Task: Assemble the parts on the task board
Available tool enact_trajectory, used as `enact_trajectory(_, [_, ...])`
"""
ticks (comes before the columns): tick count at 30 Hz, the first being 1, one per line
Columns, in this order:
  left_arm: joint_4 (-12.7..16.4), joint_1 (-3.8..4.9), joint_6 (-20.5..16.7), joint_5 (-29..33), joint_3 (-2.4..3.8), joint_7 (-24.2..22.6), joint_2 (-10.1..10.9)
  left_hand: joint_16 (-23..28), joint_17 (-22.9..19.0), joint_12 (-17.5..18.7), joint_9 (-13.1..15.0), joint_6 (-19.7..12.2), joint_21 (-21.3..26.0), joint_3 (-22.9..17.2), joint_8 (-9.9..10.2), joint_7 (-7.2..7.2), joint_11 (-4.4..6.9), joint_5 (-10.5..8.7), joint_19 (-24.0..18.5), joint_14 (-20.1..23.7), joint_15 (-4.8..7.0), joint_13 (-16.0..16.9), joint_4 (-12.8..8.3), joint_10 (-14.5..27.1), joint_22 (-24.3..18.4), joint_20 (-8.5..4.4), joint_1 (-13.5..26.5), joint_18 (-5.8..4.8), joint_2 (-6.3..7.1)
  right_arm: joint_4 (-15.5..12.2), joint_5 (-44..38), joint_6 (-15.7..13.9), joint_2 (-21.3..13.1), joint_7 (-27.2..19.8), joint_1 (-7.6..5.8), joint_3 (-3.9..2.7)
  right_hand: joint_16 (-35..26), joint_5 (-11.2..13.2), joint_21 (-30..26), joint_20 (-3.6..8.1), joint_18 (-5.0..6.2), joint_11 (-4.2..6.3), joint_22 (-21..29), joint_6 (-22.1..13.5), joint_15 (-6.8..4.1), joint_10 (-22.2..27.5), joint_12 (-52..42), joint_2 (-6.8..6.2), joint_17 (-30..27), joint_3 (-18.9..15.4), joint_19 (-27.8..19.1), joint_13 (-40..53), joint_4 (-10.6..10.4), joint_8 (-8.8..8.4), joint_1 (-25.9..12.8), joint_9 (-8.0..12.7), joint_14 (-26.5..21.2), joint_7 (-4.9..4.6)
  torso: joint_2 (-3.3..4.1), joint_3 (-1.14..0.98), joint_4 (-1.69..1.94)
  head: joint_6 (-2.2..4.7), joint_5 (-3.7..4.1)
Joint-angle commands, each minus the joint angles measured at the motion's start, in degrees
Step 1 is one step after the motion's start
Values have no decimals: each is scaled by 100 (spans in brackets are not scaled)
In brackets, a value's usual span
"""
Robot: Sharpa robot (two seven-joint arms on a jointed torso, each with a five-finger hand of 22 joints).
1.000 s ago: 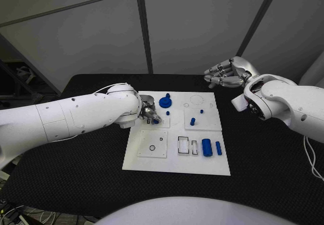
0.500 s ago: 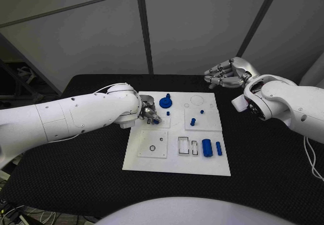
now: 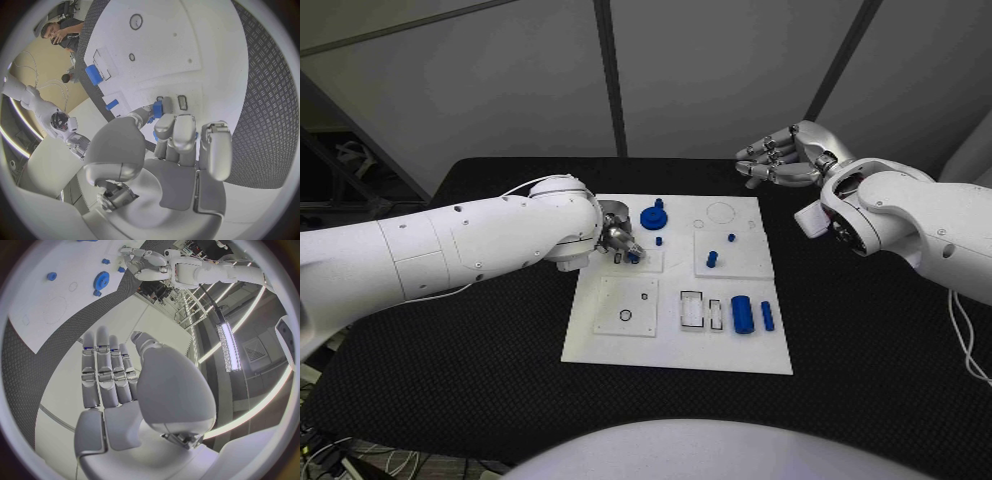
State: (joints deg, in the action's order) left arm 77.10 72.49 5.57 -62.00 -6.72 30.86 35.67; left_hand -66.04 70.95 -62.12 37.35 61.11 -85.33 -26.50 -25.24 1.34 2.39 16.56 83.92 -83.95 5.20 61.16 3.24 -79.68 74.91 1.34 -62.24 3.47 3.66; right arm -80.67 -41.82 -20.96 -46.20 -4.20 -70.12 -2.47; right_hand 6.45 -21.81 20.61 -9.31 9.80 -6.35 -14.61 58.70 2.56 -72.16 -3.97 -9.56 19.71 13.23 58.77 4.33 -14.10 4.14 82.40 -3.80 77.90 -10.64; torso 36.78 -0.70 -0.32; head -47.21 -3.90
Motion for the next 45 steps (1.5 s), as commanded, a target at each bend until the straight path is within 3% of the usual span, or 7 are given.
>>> enact_trajectory(1, [-13, 10, 236, -108, 4, 49, -18, 24, 7, 29, -5, -61, 39, -430, -37, 9, 10, -333, 156, -162, 8, -22, -362, 28, 929, -9, -115, -171, -213, -5, 16, 42, 2, -17, -13, -4, -38, -27, -36, -18, 63, -6, 5, -44, 34, 37, 24, 13, -8, -16, 13, -7, -27, -30, -56, -5, 10, -3, 1, 1, -1, -11, -1])
enact_trajectory(15, [-9, 11, 493, -140, 4, 65, -35, 24, 8, 35, -2, -58, 40, -541, -43, 13, 7, -466, 159, -163, 3, -31, -384, 23, 935, -3, -125, -172, -293, 0, 16, 66, 8, -8, -13, -4, -38, -27, -36, -18, 63, -6, 5, -44, 34, 37, 24, 13, -8, -16, 13, -7, -27, -30, -56, -5, 10, -3, -2, 2, 3, -36, -4])
enact_trajectory(28, [-69, 13, 486, -109, 4, 67, -74, 26, 7, 27, -2, -58, 43, -629, -44, 23, -1, -520, 159, -163, -1, -24, -413, 17, 937, 0, -93, -172, -307, 0, 16, 64, 11, -10, -13, -4, -44, -31, -45, -21, 64, -7, 12, -47, 36, 40, 23, 17, -8, -19, 17, -7, -31, -30, -66, -5, 11, -4, -2, 0, -3, -41, 3])
enact_trajectory(33, [-119, 14, 647, -108, 4, 74, -99, 27, 7, 163, -31, -41, 77, -453, -23, 25, -11, -631, 134, -163, -14, -161, -242, 68, 909, 13, 236, -162, -169, -3, 16, 63, 7, -10, -13, -4, -48, -33, -51, -22, 65, -8, 16, -49, 37, 42, 22, 19, -8, -21, 19, -8, -34, -29, -71, -5, 11, -4, -3, 3, 1, -51, 12])
enact_trajectory(45, [-239, 29, 766, -108, 4, 81, -153, 31, 7, 234, -122, 11, 105, -314, 37, 25, -12, -625, 120, -162, -11, -231, 14, 88, 895, 12, 608, -155, -232, -6, 16, 62, -1, -10, -13, -4, -53, -33, -60, -24, 65, -11, 22, -52, 39, 46, 22, 18, -9, -27, 21, -8, -39, -29, -84, -5, 11, -7, -5, 2, -2, -53, 6])
